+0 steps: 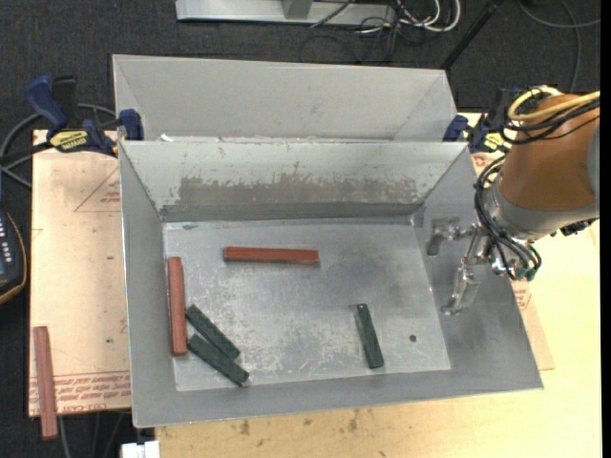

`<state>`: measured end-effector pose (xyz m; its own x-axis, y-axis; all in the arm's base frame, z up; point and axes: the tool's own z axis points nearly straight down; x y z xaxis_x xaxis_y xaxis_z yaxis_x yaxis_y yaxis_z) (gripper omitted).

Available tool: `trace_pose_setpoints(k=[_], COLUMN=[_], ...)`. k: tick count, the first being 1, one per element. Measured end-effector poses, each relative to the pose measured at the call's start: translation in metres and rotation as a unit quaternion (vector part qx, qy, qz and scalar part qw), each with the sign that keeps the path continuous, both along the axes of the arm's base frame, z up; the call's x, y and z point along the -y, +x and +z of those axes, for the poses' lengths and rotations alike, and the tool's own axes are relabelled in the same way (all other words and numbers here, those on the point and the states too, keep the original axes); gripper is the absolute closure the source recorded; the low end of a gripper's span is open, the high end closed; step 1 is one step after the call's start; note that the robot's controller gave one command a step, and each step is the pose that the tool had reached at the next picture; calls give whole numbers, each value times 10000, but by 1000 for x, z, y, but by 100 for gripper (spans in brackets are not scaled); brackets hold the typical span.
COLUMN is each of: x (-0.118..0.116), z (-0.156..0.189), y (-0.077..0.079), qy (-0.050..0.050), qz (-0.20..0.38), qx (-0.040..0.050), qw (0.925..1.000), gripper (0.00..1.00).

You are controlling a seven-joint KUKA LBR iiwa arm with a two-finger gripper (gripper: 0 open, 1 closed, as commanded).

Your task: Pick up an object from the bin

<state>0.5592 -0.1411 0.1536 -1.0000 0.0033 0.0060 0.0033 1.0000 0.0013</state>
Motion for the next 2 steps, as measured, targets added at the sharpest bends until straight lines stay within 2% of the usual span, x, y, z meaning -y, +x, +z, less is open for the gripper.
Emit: trace_pose_setpoints(k=[1, 2], x=[-97, -171], z=[-82, -83], y=[-32, 46], qy=[15, 12], qz=[-772, -1347], qx=[-4, 68], qw=[9970, 9909], gripper=[0, 0])
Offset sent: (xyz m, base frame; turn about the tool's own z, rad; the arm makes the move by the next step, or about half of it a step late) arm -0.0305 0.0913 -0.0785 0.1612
